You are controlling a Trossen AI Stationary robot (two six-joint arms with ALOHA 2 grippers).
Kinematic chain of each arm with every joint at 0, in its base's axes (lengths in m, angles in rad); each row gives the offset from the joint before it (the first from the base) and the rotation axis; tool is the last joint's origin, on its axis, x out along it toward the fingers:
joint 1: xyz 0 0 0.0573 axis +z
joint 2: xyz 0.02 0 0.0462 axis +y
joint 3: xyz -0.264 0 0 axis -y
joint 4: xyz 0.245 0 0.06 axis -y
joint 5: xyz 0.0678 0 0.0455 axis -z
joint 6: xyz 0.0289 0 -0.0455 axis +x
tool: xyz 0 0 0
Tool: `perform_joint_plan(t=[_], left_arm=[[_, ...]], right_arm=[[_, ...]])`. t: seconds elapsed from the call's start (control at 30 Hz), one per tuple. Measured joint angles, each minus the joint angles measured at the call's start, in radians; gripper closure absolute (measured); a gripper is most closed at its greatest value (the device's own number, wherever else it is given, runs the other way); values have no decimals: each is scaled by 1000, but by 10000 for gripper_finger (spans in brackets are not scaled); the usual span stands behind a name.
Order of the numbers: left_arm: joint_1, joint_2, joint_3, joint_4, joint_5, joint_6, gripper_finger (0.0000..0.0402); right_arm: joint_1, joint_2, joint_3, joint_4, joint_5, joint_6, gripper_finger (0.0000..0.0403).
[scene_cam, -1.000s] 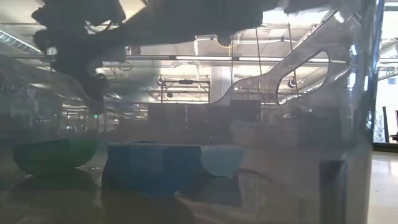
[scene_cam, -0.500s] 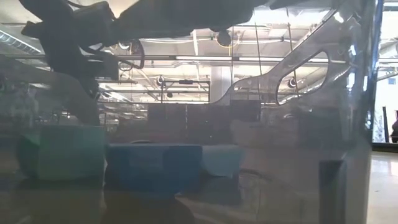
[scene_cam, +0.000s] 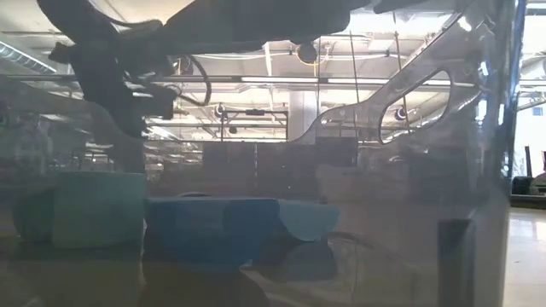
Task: Sort blocks by size
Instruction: Put the red half circle block into the bottom black bin
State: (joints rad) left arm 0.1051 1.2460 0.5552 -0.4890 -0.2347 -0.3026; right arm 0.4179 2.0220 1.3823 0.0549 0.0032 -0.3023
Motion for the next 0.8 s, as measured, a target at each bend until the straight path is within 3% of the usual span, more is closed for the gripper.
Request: perform_joint_plan(t=[0.47,0.73,0.8], left_arm=[[56,143,5,23,48,81,141],[58,144,4,33,78,83,222],[58,142,12,26,80,84,224]], right_arm=[[0,0,0,0,0,3,209],[0,0,0,0,1,13,209],[0,0,0,0,22,-1,209]])
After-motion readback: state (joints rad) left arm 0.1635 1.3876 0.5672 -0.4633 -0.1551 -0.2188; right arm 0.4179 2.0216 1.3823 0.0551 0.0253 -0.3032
